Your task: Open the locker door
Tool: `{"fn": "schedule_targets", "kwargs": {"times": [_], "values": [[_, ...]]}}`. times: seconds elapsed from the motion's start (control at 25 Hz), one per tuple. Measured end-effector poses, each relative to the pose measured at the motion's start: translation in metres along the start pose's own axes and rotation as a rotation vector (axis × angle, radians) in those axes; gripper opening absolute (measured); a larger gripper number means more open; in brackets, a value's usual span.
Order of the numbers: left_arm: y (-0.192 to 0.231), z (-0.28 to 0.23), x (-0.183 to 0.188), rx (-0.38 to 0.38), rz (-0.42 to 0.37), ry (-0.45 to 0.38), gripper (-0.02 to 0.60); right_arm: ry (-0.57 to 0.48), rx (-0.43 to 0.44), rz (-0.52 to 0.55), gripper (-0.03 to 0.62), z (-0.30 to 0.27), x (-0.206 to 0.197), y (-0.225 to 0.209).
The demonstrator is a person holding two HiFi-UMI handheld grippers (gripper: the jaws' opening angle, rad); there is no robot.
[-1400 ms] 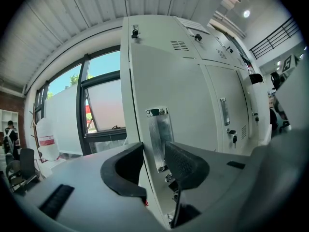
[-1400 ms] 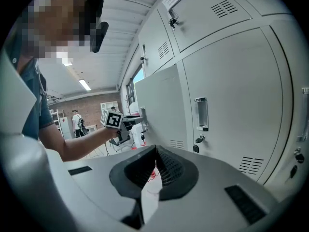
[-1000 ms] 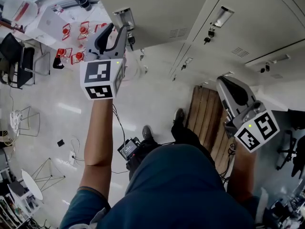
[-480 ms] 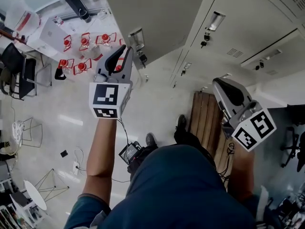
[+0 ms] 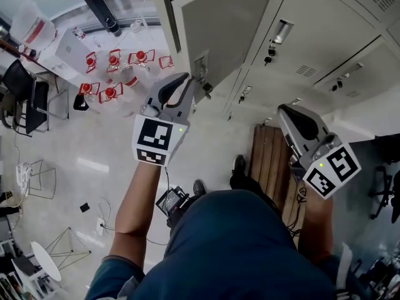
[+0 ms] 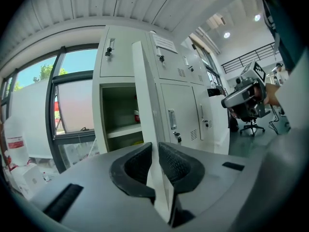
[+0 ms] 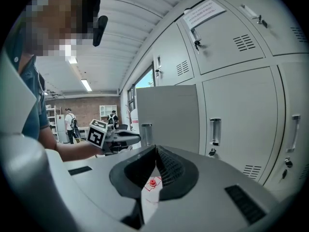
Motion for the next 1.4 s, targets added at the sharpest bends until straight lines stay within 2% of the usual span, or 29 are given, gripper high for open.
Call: {"fn": "schedule_targets", "kwargs": {"times": [0.2,0.36,0.56,0.96,1.4], "values": [[-0.027,0.007,0.006,-0.114,-0.019,-0.007,0.054,-0.005,0.0,0.007,0.035,0.002,0.004,0.012],[-0.053,0.014,0.013,-0.203,-0.04,-0.018,0.027,-0.01,0.004,0.013,0.035,0.001,0.007,0.02],[-0.066,0.035,0.023,-0.257,-0.044,-0.041,0.018,-0.014,0.006,0.019,0.036,0.0,0.011,0.028],[-0.043,0.08,0.045,-0.229,-0.022,-0.076,0.017,-0.038,0.043,-0.025,0.035,0.0,0.018,0.036],[-0.007,0.114,0.034,-0.139,0.043,-0.033,0.017,-0.032,0.04,0.011,0.035,-0.006,0.026,0.04]]}}
Point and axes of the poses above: the fingertips, and each gripper's own axes: z backward along the fingers, y to its left, x out of its top, the point moved 4 cm from there along z, backward along the fingers, and after that the axes turned 4 degrees about -y, right-handed, at the moved point
